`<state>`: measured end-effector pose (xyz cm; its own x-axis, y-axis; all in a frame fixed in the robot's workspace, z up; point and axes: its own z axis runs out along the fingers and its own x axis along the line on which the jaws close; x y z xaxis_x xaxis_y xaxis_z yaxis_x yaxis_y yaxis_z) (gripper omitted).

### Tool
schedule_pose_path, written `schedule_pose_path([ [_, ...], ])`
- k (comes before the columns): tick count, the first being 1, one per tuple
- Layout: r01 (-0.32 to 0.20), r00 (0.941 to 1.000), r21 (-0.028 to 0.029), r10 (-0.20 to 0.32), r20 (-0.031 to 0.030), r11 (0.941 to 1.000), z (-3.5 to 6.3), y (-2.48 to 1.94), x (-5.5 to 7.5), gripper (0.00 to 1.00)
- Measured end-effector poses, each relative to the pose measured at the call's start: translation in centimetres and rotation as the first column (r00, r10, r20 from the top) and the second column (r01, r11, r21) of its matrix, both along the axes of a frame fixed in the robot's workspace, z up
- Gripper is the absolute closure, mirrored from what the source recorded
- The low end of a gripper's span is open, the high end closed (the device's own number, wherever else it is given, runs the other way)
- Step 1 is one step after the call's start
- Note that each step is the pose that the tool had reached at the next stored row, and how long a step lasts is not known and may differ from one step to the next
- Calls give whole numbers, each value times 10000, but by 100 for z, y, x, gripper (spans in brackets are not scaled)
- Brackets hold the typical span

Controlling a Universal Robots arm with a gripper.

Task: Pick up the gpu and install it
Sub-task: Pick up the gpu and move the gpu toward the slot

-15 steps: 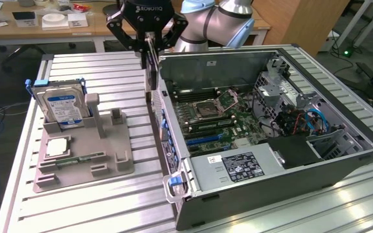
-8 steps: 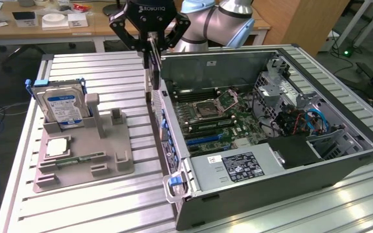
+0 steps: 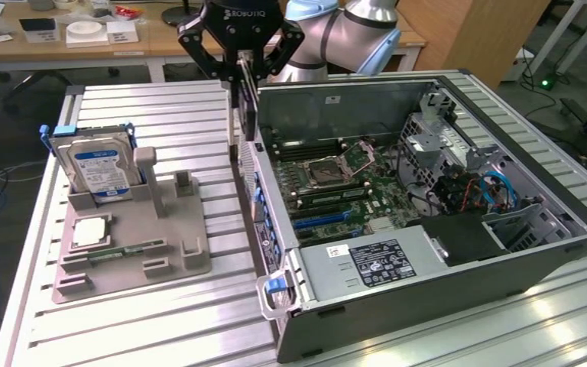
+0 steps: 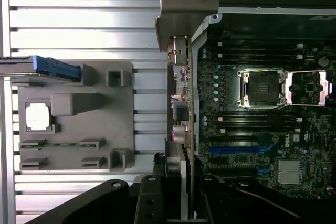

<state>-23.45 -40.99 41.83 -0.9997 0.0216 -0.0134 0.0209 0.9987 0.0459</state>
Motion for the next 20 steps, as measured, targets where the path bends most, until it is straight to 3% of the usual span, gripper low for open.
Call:
schedule_pose_path([
  [20, 0, 10000, 0, 0, 0, 10000, 0, 0, 175, 72],
])
